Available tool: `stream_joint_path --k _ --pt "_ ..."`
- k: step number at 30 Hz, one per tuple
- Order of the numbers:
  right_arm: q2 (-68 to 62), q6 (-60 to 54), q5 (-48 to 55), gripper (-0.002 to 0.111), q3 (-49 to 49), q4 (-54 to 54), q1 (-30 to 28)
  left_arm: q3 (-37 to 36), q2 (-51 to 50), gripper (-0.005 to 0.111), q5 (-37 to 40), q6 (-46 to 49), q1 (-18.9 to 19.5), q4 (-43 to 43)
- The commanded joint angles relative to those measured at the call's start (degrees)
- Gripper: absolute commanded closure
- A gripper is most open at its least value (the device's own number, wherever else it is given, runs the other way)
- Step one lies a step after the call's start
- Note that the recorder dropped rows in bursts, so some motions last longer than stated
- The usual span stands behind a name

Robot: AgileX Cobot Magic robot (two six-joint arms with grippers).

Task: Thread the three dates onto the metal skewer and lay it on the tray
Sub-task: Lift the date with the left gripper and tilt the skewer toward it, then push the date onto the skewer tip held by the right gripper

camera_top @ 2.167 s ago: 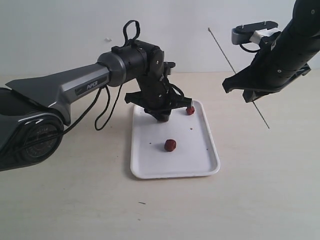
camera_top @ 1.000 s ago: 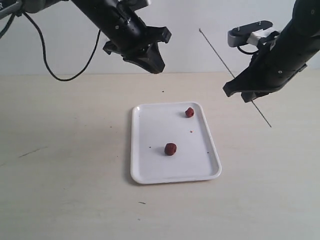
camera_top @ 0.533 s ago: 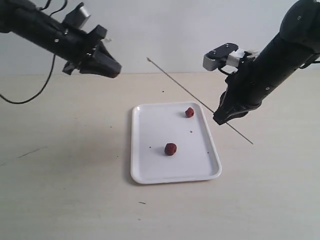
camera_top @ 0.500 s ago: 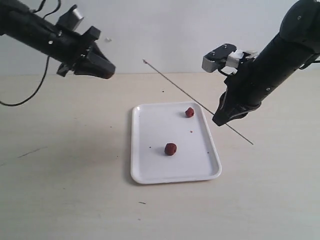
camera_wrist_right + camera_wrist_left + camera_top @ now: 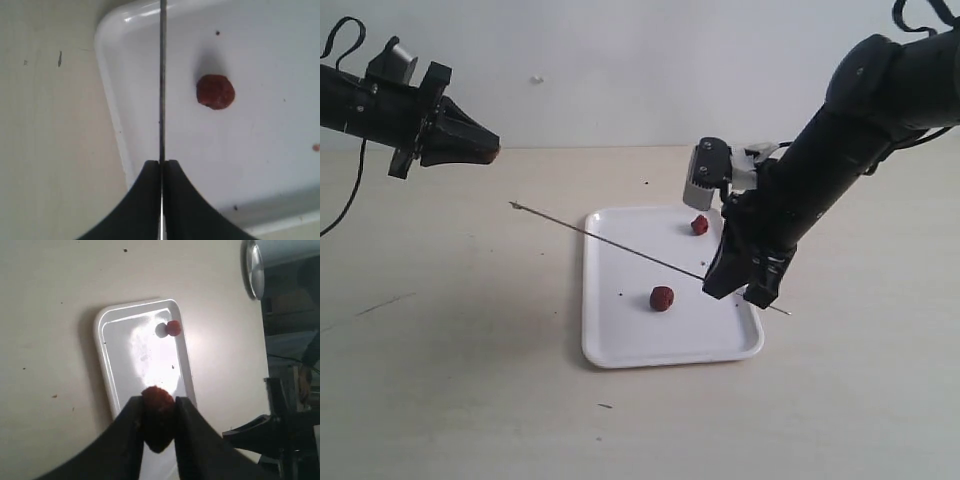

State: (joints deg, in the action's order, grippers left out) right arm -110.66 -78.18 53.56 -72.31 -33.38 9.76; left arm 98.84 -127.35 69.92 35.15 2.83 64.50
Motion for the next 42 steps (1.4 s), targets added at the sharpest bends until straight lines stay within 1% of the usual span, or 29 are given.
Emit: stream_joint_path --k 1,4,9,12,14,19,23,29,32,36,42 --pt "-0.9 -0.8 -6.2 0.108 0.1 -2.1 0.9 -0.2 0.9 0.086 0.0 0.1 -0.2 1.9" --pt "-1.2 1.2 -10.1 0.108 0.1 -2.6 0.9 -0.2 0.9 0.086 0.0 -0.2 -0.2 1.6" --pt "-1.7 1.8 -13.8 0.108 0.1 -4.2 0.9 -0.2 0.9 0.086 0.0 -0.4 -0.5 2.0" --pt "-2.6 1.5 -15.6 0.108 0.0 -5.7 0.9 -0.2 0.9 0.086 0.0 -0.5 -1.3 1.7" --pt "-3.8 1.1 -17.5 0.108 0.0 -5.7 0.9 -0.2 1.1 0.086 0.0 -0.6 -2.7 1.9" --pt "-4.9 0.8 -18.6 0.108 0.0 -5.9 0.9 -0.2 3.1 0.086 0.0 -0.6 -3.4 2.3" --pt "-4.7 0.2 -18.6 0.108 0.0 -6.1 0.8 -0.2 5.9 0.086 0.0 -1.2 -3.4 0.2" --pt "-4.7 -2.4 -18.4 0.108 0.0 -7.4 0.8 -0.4 6.6 0.086 0.0 -1.3 -3.5 -1.7" --pt "-4.7 -5.8 -17.9 0.108 0.0 -10.6 0.8 -2.4 6.6 0.086 0.0 -1.1 -3.5 0.7" --pt "-4.7 -6.4 -17.9 0.108 0.0 -10.9 0.7 -4.6 6.6 0.086 0.0 -0.9 -3.5 1.3" --pt "-4.7 -6.4 -17.7 0.108 0.0 -10.9 0.7 -4.9 6.6 0.086 0.0 -0.1 -3.5 2.3"
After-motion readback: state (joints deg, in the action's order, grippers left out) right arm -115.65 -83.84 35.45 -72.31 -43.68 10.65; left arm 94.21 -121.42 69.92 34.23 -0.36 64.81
